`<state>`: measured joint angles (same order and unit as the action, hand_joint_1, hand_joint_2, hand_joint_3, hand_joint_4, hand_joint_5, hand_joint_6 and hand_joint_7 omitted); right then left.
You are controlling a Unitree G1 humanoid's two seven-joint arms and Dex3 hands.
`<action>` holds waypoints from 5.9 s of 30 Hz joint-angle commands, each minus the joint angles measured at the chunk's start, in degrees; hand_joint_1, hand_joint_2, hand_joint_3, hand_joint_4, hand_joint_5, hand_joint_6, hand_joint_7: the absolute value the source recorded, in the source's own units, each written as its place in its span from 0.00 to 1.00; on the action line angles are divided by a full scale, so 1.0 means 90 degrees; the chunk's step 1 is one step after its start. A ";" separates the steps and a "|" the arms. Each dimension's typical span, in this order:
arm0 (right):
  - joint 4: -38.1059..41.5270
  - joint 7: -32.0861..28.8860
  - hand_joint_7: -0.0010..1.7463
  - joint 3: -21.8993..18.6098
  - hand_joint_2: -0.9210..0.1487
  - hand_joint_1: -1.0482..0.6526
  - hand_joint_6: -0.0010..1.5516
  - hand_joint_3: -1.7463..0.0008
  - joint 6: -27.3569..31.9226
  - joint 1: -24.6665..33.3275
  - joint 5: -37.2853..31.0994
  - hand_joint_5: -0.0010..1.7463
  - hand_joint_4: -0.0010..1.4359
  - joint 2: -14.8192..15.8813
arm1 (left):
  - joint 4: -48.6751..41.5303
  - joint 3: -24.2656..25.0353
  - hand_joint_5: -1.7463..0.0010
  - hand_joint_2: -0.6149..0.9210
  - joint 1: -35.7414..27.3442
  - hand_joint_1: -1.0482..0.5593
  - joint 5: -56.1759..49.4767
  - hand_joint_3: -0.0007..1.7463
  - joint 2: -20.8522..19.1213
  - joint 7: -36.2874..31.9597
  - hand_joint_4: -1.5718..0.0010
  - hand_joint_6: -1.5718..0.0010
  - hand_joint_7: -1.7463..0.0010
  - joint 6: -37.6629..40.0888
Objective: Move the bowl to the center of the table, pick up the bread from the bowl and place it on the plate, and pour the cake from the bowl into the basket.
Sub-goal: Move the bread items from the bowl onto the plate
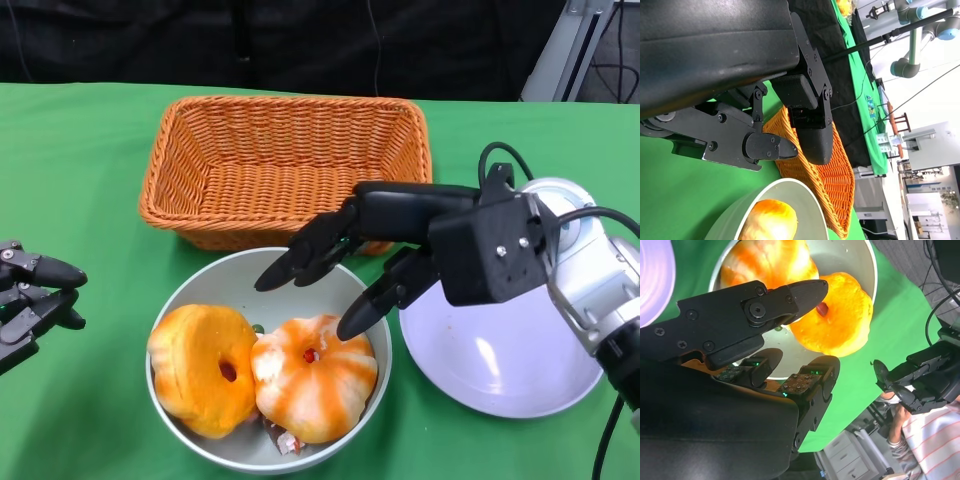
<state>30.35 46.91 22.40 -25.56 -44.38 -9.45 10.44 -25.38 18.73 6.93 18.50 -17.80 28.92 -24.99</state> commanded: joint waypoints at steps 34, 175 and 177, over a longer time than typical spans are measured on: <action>-0.1944 0.1464 0.01 0.1719 0.00 0.00 0.18 0.86 0.2638 -0.0577 -0.1823 0.00 0.22 -0.0045 | 0.0262 -0.0029 0.28 0.98 -0.0218 0.59 -0.0155 0.22 0.0029 -0.0108 0.50 0.42 0.56 -0.0059; -0.2587 -0.0491 0.68 -0.1215 0.00 0.50 0.41 0.94 0.6395 0.0146 0.1008 0.74 0.54 0.0155 | 0.0344 -0.0094 0.27 0.98 -0.0266 0.60 -0.0256 0.21 -0.0020 -0.0114 0.51 0.42 0.55 -0.0030; -0.2694 -0.0500 0.69 -0.1336 0.00 0.50 0.41 0.94 0.6419 0.0309 0.1123 0.75 0.55 0.0280 | 0.0315 -0.0095 0.26 0.98 -0.0250 0.60 -0.0265 0.21 -0.0028 -0.0122 0.51 0.42 0.55 -0.0055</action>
<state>7.44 42.64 11.71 31.78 -42.62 -0.32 11.41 -22.18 17.46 4.37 16.04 -16.67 27.78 -25.28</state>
